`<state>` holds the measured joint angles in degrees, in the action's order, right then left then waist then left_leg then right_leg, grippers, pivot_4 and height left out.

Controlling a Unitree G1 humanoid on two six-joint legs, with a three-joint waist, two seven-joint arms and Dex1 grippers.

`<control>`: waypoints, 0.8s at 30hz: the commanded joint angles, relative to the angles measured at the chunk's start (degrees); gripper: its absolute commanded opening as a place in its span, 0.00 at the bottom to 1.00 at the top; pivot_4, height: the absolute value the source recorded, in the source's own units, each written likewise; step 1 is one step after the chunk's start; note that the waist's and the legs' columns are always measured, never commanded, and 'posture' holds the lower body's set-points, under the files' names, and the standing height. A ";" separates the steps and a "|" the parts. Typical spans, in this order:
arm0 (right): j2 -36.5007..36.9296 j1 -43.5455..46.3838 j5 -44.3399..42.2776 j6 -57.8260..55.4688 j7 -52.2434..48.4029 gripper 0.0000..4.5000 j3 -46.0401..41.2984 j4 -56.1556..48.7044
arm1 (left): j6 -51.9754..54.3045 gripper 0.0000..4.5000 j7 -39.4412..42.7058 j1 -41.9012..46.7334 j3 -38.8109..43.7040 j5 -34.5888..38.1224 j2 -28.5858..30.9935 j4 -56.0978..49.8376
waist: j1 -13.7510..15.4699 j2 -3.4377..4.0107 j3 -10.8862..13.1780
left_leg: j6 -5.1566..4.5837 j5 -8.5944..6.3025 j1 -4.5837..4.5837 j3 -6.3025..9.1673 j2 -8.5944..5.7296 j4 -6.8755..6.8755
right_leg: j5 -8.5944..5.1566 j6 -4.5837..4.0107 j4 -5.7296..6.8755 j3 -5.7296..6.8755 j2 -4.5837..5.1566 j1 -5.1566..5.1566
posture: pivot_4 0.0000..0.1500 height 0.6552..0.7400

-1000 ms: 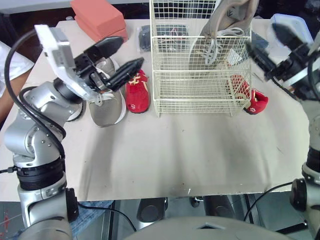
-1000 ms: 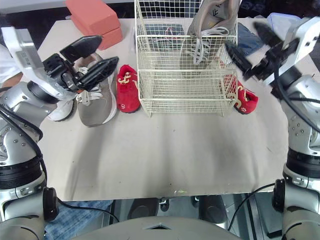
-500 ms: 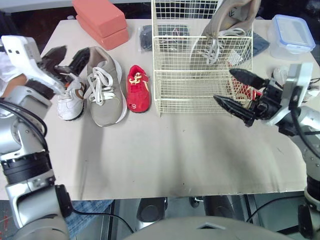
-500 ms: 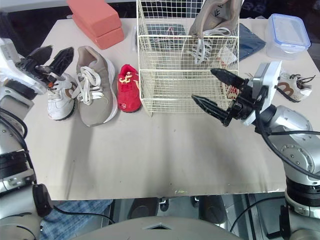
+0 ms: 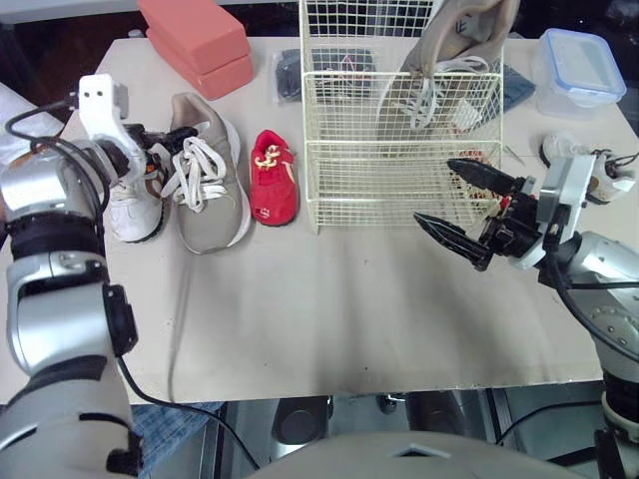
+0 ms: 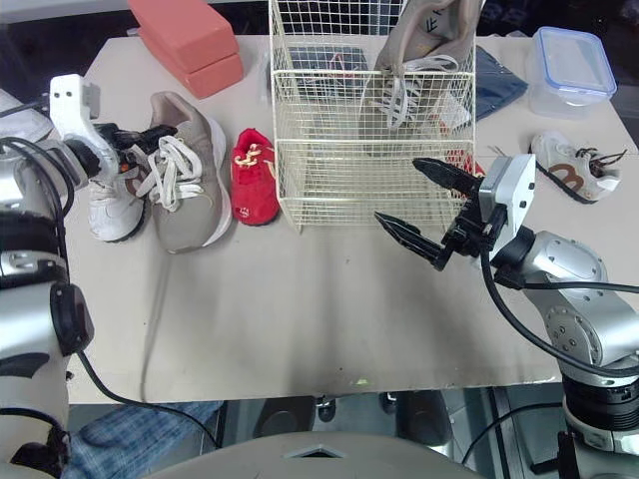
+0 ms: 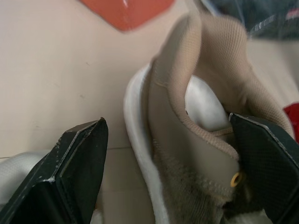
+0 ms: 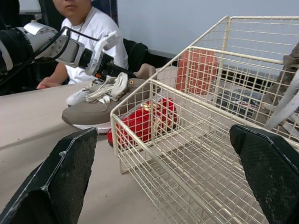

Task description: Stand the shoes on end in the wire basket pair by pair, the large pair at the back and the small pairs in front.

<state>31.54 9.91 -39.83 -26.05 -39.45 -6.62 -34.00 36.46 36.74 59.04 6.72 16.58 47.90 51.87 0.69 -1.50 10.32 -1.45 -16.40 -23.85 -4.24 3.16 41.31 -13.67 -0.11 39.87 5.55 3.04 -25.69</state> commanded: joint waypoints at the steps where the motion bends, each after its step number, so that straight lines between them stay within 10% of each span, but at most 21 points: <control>1: -0.61 -0.74 0.71 1.97 0.55 0.99 0.35 -3.03 | -2.81 1.00 2.85 4.55 -2.94 -5.66 1.34 8.82 | 0.01 0.00 0.00 | 0.00 0.00 0.00 0.01 0.00 0.00 | -0.02 0.03 0.01 0.02 0.00 0.00 | 1.00 0.36; 5: -1.07 -1.64 1.86 2.96 0.94 1.00 0.74 -3.19 | -3.68 0.82 6.02 7.69 -5.22 -9.60 1.90 14.56 | -0.10 -0.01 0.00 | 0.00 0.00 0.03 -0.03 0.02 0.02 | -0.09 0.15 0.04 -0.02 0.01 0.00 | 1.00 0.36; 13: -1.15 -2.61 2.57 4.13 1.23 1.00 0.58 -3.20 | -0.78 0.05 11.57 7.55 -5.30 -11.87 3.82 17.06 | -1.54 0.00 -0.01 | 0.00 0.00 0.08 -0.08 0.08 0.01 | -0.08 0.13 0.08 -0.14 0.02 -0.03 | 1.00 0.36; 24: -0.53 0.76 1.01 3.40 -1.35 1.00 0.41 -0.30 | 0.99 0.03 10.80 9.31 5.21 -5.31 7.86 10.52 | -1.65 -0.21 0.11 | 0.01 0.00 0.00 -0.11 0.10 0.01 | -0.04 0.07 0.08 -0.18 0.02 -0.14 | 1.00 0.36</control>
<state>30.63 9.78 -37.60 -23.16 -40.20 -5.26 -33.10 37.64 47.16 66.99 9.03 8.96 52.81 66.17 -0.97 -1.70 10.43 -1.43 -16.39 -23.88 -4.31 3.28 41.33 -13.66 -0.12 39.96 5.37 3.07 -25.84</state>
